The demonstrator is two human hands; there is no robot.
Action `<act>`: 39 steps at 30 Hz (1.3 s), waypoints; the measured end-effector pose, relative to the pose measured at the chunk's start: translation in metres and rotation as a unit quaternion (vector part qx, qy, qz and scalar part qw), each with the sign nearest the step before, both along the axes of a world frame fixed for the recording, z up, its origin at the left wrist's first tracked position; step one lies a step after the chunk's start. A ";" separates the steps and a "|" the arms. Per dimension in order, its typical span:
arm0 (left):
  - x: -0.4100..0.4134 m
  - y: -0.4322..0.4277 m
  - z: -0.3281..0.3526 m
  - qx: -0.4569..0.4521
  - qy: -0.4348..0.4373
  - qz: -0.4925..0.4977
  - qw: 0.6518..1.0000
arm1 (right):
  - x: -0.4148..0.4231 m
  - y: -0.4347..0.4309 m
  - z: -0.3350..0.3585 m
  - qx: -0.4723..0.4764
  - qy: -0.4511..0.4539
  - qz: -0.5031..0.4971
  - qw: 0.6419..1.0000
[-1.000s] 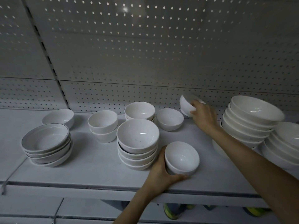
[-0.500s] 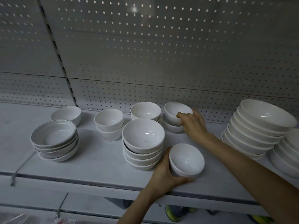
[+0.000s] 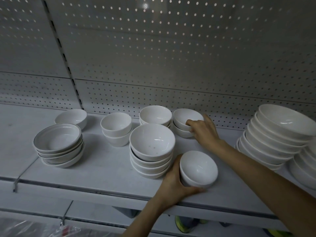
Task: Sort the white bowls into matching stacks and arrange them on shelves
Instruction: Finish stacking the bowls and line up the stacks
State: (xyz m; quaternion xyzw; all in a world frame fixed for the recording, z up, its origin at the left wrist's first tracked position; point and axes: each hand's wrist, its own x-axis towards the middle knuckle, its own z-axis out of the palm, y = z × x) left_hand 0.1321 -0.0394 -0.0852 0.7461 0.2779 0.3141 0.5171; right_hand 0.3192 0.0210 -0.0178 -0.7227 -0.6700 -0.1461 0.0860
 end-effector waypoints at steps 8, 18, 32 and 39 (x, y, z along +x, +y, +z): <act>-0.001 0.000 0.002 -0.003 0.010 -0.005 1.000 | 0.014 0.008 0.004 -0.121 0.117 -0.010 0.986; -0.003 0.000 0.004 0.005 0.014 -0.007 1.000 | 0.010 0.009 0.006 -0.115 0.166 -0.036 0.979; 0.001 -0.007 0.017 -0.123 0.030 -0.043 0.991 | 0.034 -0.051 0.011 -0.140 0.213 0.019 0.967; 0.031 -0.004 0.045 -0.050 0.032 0.058 0.997 | 0.037 -0.064 -0.008 0.018 0.470 -0.054 0.881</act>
